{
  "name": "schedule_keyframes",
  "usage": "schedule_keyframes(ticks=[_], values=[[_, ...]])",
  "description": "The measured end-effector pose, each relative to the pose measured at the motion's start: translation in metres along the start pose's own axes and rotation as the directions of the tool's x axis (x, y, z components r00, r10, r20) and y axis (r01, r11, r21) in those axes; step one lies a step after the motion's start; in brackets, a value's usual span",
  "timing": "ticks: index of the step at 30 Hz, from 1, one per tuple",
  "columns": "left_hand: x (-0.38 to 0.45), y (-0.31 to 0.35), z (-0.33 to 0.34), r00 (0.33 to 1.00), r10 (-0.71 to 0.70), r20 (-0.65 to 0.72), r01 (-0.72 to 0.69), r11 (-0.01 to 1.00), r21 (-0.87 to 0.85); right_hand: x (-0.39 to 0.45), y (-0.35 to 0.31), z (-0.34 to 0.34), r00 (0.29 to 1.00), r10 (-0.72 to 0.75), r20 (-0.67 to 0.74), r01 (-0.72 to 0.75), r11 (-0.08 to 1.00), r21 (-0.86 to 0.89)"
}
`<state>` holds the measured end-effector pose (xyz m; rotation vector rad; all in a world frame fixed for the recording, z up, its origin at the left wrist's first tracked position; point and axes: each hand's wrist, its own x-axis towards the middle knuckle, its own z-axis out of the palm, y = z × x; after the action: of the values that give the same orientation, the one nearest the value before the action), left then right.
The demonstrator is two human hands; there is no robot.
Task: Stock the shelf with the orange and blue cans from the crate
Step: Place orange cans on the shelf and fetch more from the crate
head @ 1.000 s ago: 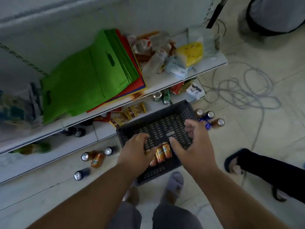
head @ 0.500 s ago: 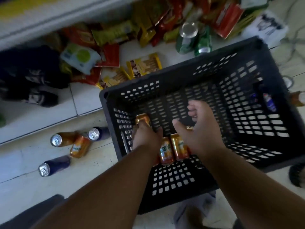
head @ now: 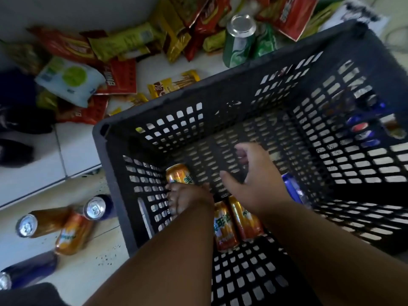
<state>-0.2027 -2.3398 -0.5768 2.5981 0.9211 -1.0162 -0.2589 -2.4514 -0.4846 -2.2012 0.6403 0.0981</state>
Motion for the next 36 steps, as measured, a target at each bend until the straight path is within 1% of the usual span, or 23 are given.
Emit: schedule_keyframes(ticks=[2, 6, 10, 14, 16, 18, 21, 23, 25, 30, 33, 36], values=[[0.005, -0.002, 0.005, 0.999, 0.024, -0.047, -0.026, 0.999, -0.043, -0.001, 0.006, 0.003, 1.0, 0.019, -0.003, -0.019, 1.0, -0.004], [0.01, -0.003, 0.008, 0.993, 0.098, -0.061, -0.105, 0.987, -0.124, 0.0, 0.012, 0.002, 0.998, 0.059, -0.01, -0.059, 0.998, 0.007], [0.014, 0.0, 0.004, 0.994, 0.107, 0.0, -0.105, 0.975, -0.197, 0.004, 0.015, -0.001, 0.997, 0.077, 0.002, -0.077, 0.997, 0.019], [-0.007, 0.003, -0.012, 0.99, 0.133, 0.041, -0.116, 0.953, -0.28, 0.002, 0.019, -0.006, 0.993, 0.112, 0.031, -0.112, 0.994, -0.012], [-0.028, -0.003, -0.028, 0.979, 0.199, 0.043, -0.172, 0.92, -0.352, -0.001, 0.021, -0.012, 0.988, 0.146, 0.056, -0.141, 0.986, -0.085], [-0.055, -0.016, -0.052, 0.951, 0.306, 0.041, -0.262, 0.87, -0.418, 0.001, 0.027, -0.021, 0.976, 0.173, 0.134, -0.139, 0.963, -0.233], [-0.09, -0.036, -0.089, 0.892, 0.448, 0.067, -0.363, 0.795, -0.486, 0.01, 0.044, -0.034, 0.915, 0.261, 0.309, -0.116, 0.901, -0.418], [-0.103, -0.043, -0.107, 0.853, 0.509, 0.116, -0.383, 0.762, -0.523, 0.015, 0.059, -0.039, 0.872, 0.308, 0.381, -0.09, 0.866, -0.492], [-0.105, -0.047, -0.114, 0.839, 0.522, 0.156, -0.357, 0.743, -0.566, 0.019, 0.072, -0.038, 0.841, 0.342, 0.419, -0.084, 0.848, -0.524], [-0.098, -0.046, -0.097, 0.855, 0.482, 0.192, -0.276, 0.735, -0.619, 0.026, 0.086, -0.017, 0.764, 0.429, 0.481, -0.033, 0.771, -0.635], [-0.095, -0.046, -0.09, 0.851, 0.485, 0.202, -0.279, 0.743, -0.609, 0.024, 0.087, -0.01, 0.782, 0.426, 0.454, -0.004, 0.733, -0.681], [-0.09, -0.046, -0.088, 0.843, 0.504, 0.187, -0.308, 0.738, -0.6, 0.021, 0.085, -0.006, 0.804, 0.426, 0.414, -0.041, 0.735, -0.677]])
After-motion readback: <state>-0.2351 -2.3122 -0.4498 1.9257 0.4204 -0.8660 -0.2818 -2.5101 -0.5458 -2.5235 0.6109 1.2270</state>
